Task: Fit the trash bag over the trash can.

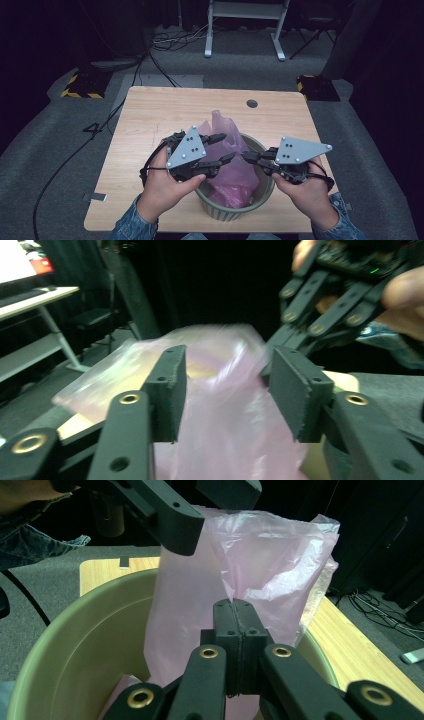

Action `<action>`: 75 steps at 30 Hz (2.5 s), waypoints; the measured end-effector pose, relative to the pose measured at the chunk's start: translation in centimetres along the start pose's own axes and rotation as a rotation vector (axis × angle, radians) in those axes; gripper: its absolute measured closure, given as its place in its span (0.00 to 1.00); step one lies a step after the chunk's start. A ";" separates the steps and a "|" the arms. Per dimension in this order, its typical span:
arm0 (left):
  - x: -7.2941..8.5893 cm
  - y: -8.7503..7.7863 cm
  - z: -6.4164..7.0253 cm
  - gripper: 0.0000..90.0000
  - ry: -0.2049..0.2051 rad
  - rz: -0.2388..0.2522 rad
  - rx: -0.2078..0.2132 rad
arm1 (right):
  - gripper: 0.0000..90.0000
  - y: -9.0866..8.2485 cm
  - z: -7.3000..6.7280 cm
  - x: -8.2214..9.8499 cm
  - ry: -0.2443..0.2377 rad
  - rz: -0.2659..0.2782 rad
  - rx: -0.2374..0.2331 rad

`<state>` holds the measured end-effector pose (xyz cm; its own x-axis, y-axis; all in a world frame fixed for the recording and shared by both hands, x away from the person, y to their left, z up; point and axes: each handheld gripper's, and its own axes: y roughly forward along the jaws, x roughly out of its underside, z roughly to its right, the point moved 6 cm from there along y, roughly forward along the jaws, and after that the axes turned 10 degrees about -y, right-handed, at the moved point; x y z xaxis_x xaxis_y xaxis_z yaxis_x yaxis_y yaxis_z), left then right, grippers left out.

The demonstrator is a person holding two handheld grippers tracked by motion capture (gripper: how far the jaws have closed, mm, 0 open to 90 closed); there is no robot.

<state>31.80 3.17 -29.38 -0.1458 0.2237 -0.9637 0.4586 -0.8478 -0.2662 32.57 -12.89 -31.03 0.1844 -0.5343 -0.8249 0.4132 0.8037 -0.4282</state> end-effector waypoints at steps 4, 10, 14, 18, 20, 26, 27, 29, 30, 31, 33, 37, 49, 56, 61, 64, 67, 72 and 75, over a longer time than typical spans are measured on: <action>0.4 0.2 0.4 0.83 -0.011 -0.049 0.037 | 1.00 0.2 -0.1 0.0 0.001 0.002 0.001; 0.9 0.0 0.4 1.00 -0.031 -0.064 0.049 | 1.00 -0.2 0.0 0.3 0.004 0.001 0.009; 0.9 -0.2 0.5 1.00 -0.022 -0.054 0.045 | 1.00 -0.4 -0.2 0.3 -0.001 0.003 0.009; 0.9 -0.4 0.5 1.00 -0.028 -0.046 0.045 | 1.00 -0.5 -0.2 0.4 -0.004 0.004 0.014; 0.9 -0.6 0.4 1.00 -0.035 -0.038 0.039 | 1.00 -0.6 -0.2 0.5 -0.003 0.002 0.017; 1.0 -1.1 -0.4 1.00 -0.036 -0.042 -0.010 | 1.00 -1.2 0.1 1.3 0.008 -0.010 0.037; 1.0 -1.2 -0.5 1.00 -0.042 -0.038 -0.014 | 1.00 -1.4 0.2 1.4 0.012 -0.009 0.038; 1.1 -1.4 -0.8 1.00 -0.041 -0.037 -0.029 | 1.00 -1.6 0.3 1.6 0.019 -0.015 0.043; 1.1 -1.5 -1.0 1.00 -0.039 -0.038 -0.039 | 1.00 -1.8 0.3 1.8 0.023 -0.018 0.045; 1.2 -1.8 -1.2 1.00 -0.038 -0.038 -0.052 | 1.00 -2.0 0.4 2.0 0.028 -0.024 0.048; 1.3 -2.1 -1.6 1.00 -0.045 -0.034 -0.067 | 1.00 -2.5 0.6 2.5 0.039 -0.032 0.054; 2.0 -3.2 -2.8 1.00 -0.071 -0.030 -0.117 | 1.00 -3.7 0.9 3.8 0.072 -0.040 0.072; 4.4 -6.6 -6.1 1.00 -0.141 -0.029 -0.244 | 1.00 -6.7 1.3 8.5 0.171 -0.089 0.111; 5.7 -9.0 -7.3 1.00 -0.170 -0.022 -0.309 | 1.00 -9.1 1.1 10.9 0.215 -0.108 0.131; 7.2 -10.2 -7.7 1.00 -0.206 -0.026 -0.333 | 1.00 -10.0 0.1 12.3 0.230 -0.139 0.125; 7.6 -10.3 -7.3 1.00 -0.215 -0.015 -0.306 | 1.00 -10.5 -0.2 12.5 0.243 -0.124 0.105; 6.9 -9.7 -6.3 1.00 -0.180 -0.003 -0.274 | 0.74 -10.5 -0.4 11.2 0.231 -0.075 0.094; 5.7 -8.9 -5.5 1.00 -0.139 0.014 -0.249 | 0.57 -11.0 1.2 8.2 0.165 -0.002 0.155; 5.6 -8.5 -5.6 1.00 -0.141 0.017 -0.245 | 0.52 -10.8 2.5 7.3 0.160 0.013 0.188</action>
<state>31.99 14.35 -32.64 -0.2494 0.1271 -0.9600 0.6576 -0.7055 -0.2642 31.69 -26.18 -31.49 0.0531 -0.4641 -0.8842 0.5728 0.7394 -0.3537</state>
